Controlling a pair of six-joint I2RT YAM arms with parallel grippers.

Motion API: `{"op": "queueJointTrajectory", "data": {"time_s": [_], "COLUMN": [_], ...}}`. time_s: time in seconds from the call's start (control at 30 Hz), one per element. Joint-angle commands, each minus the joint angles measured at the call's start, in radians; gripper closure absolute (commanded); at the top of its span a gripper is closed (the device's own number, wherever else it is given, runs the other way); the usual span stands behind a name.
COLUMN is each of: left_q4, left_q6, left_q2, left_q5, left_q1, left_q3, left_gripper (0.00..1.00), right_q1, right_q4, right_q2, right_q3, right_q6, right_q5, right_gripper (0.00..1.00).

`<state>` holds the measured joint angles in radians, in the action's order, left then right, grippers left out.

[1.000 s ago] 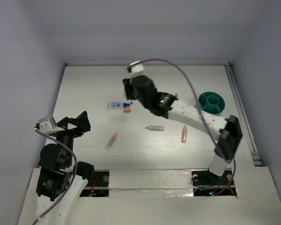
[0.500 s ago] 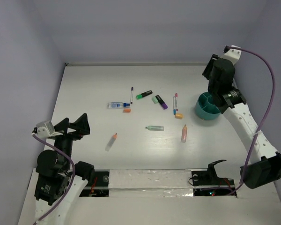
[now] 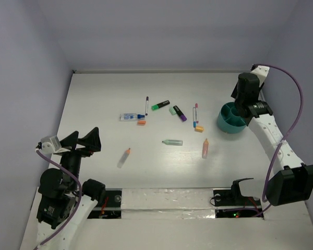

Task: Sort the stationery into containers
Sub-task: Place the stationery in the storage box.

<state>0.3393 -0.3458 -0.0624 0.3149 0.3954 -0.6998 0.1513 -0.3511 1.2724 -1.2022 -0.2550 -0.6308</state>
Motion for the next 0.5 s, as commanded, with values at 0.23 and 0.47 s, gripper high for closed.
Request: {"op": "queueJointTrajectory", "data": {"time_s": [0.23,0.47], "left_q4": [-0.045,-0.045], "left_q6": [0.004,0.005], "left_q2": [0.012,0.003], "left_q5": [0.003,0.001], "left_q1": [0.008,0.008], "left_q3": [0.000,0.002], "left_gripper": [0.01,0.01], "right_q1": [-0.009,-0.009], "right_q4": [0.034,0.044], "right_q2": [-0.076,-0.094], "right_q3": [0.092,0.130], "right_q6": [-0.069,-0.069], "right_q5": [0.039,0.025], "right_gripper": [0.84,0.84]}}
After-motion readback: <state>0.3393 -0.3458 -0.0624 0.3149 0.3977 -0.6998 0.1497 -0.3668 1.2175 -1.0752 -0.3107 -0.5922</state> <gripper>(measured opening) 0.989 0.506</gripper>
